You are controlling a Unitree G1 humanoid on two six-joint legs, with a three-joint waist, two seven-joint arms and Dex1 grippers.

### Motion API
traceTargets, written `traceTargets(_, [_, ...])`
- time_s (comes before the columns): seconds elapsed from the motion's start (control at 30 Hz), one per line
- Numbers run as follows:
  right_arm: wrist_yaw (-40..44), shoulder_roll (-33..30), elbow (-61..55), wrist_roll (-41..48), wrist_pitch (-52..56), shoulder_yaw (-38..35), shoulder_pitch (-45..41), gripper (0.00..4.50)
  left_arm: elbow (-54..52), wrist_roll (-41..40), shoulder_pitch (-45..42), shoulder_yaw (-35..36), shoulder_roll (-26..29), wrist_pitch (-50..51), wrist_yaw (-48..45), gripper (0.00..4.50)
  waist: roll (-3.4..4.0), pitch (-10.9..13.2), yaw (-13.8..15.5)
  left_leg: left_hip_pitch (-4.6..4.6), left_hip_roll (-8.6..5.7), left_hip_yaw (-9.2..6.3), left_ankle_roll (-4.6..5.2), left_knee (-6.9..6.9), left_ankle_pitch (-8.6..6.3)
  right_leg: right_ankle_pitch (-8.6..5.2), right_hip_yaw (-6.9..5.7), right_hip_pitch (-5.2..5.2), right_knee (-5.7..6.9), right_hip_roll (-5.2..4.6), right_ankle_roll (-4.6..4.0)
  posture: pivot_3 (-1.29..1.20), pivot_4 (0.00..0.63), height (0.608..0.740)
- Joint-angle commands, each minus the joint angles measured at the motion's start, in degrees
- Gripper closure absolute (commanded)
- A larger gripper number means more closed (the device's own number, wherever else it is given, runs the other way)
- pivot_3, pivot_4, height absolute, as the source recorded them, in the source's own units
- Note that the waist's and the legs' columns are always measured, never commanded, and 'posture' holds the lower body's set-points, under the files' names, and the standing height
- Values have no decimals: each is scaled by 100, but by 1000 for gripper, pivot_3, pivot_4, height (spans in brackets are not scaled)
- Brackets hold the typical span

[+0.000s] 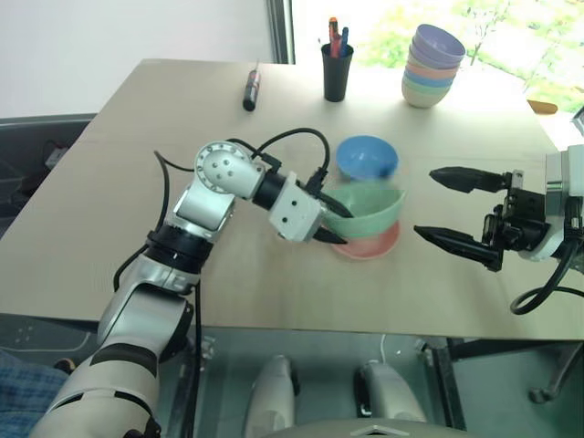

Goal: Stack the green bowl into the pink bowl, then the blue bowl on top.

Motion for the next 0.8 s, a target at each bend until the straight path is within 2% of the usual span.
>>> traceTargets(0.03, [-23,-76,-120,35,-94,-86,-24,0,-85,-356,-72,270,-72,529,175,798,0,0,-1,0,0,0,0,0,0,0,0,1,0,0,0,0,150,740])
traceTargets(0.27, [-21,-170,-16,-147,-54,74,-106,0,-341,-1275,241,956,146,2699,580,798,1,0,-43,2,1,-2,0,0,0,-1,-1,0,3,1,1,0,150,740])
traceTargets(0.43, [-236,-446,537,-1150,-162,633,-361,0,-646,-1931,582,1709,301,4278,1415,798,1,0,-88,2,2,-3,0,3,0,-1,-3,1,5,0,1,0,150,740])
traceTargets(0.53, [-230,-578,1267,-1987,-485,1177,-831,0,-773,-2443,765,2366,491,5276,2025,798,2,1,-141,2,2,-4,0,6,0,-1,-4,1,6,0,1,0,150,740])
traceTargets(0.63, [-15,-588,1988,-2725,-1036,1736,-1424,0,-966,-2794,989,2806,659,5818,2321,798,6,3,-176,6,4,2,0,5,0,-1,2,-4,11,2,1,0,150,740])
traceTargets(0.8, [541,-398,3860,-4367,-2965,2986,-2666,0,-1628,-3271,1629,3301,798,6424,2711,798,6,5,-168,3,5,8,-1,-1,1,-1,5,-8,5,1,0,0,150,740])
